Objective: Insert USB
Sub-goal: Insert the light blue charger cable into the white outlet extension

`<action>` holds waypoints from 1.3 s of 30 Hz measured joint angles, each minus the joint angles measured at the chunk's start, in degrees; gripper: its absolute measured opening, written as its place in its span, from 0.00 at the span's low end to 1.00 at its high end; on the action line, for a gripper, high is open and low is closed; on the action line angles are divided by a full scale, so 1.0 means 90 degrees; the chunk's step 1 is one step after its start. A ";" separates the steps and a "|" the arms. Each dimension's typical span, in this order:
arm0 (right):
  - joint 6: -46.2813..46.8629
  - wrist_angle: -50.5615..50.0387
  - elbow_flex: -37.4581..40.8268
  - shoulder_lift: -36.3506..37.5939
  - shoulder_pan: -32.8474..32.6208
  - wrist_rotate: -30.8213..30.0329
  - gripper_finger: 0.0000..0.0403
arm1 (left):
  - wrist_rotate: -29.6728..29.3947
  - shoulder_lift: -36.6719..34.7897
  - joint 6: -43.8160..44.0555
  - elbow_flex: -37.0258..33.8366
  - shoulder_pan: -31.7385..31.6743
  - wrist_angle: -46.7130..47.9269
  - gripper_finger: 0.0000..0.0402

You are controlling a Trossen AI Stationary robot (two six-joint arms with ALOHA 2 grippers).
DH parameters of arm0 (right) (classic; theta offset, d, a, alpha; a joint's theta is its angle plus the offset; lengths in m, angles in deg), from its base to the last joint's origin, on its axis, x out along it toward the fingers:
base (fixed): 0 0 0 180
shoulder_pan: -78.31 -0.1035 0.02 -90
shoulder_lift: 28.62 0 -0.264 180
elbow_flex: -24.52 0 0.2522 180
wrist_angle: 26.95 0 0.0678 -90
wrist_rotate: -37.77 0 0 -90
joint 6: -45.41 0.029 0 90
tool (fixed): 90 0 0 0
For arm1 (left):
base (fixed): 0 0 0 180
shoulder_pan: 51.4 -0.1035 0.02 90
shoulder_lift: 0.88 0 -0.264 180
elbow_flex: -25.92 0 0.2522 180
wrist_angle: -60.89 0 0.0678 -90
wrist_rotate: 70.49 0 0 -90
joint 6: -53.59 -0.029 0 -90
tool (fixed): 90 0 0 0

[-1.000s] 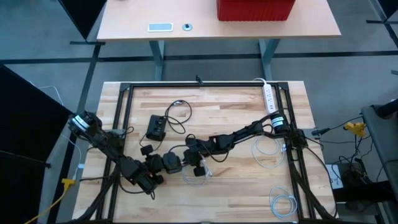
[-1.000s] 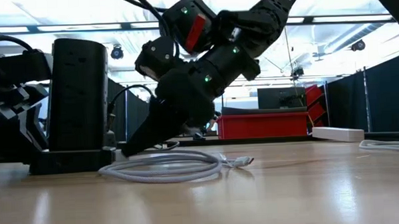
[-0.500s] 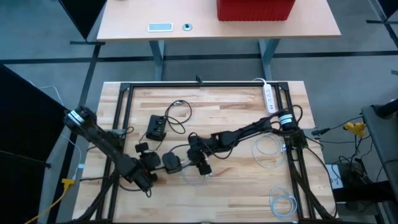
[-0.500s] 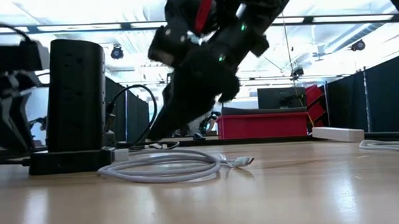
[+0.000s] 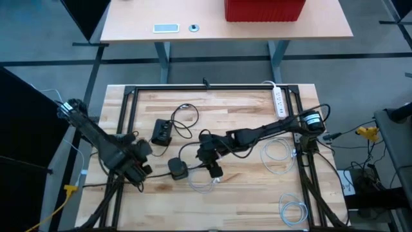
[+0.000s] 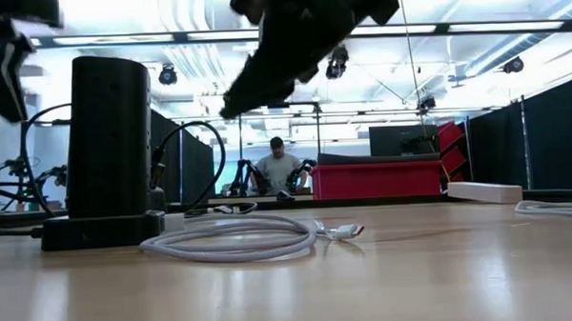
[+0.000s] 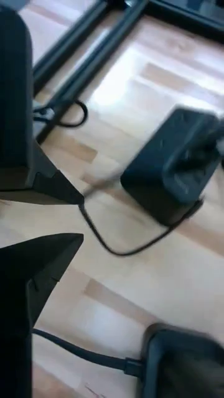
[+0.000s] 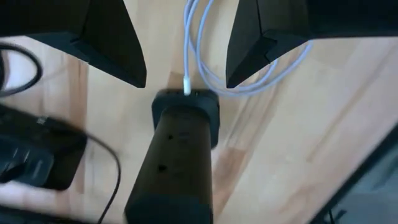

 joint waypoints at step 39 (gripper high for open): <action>0.4406 -0.5630 0.0860 0.0629 -0.0699 -0.1433 0.46 | -0.4778 -0.0245 -0.8172 -0.0186 -0.0411 -0.6792 0.34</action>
